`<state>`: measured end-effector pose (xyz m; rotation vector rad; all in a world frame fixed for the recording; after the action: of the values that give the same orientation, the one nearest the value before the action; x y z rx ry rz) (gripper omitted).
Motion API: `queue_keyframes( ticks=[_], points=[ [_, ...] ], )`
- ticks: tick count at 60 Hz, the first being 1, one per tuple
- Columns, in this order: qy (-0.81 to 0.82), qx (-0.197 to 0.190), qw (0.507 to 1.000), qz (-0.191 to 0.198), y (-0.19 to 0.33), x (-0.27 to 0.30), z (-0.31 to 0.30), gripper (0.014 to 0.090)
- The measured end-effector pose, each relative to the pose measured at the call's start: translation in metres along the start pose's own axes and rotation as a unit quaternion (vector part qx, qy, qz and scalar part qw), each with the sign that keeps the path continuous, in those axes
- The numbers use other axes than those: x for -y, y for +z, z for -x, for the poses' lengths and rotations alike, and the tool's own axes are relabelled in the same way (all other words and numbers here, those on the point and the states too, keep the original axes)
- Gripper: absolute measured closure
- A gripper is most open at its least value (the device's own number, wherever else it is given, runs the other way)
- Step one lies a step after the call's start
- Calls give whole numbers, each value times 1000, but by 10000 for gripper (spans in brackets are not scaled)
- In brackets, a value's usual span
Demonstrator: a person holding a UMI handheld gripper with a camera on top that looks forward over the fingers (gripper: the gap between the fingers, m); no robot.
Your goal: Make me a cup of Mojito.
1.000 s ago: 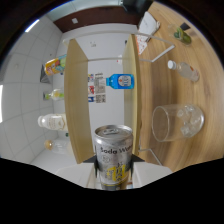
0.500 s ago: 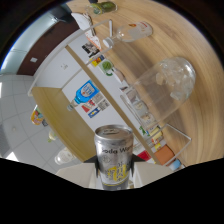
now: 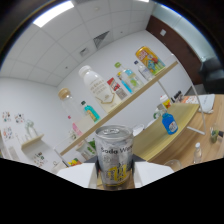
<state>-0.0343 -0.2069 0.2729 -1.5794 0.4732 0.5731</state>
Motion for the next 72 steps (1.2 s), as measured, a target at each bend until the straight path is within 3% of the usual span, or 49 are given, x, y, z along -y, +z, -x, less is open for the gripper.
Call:
queue_keyframes(
  ticks=[12, 21, 33, 46, 59, 68, 72],
  points=[
    [-189, -14, 981, 34, 14, -68, -11, 545],
    [-227, -29, 970, 82, 25, -124, -37, 545],
    [-263, -33, 957, 115, 32, -165, -56, 544],
    [-298, -39, 944, 132, 32, -189, -72, 536],
    [-316, -42, 942, 107, 29, -188, -71, 517],
    [-316, -51, 941, 114, 23, -190, -73, 511],
    [-322, -63, 937, 120, 20, -187, -77, 459]
  ],
)
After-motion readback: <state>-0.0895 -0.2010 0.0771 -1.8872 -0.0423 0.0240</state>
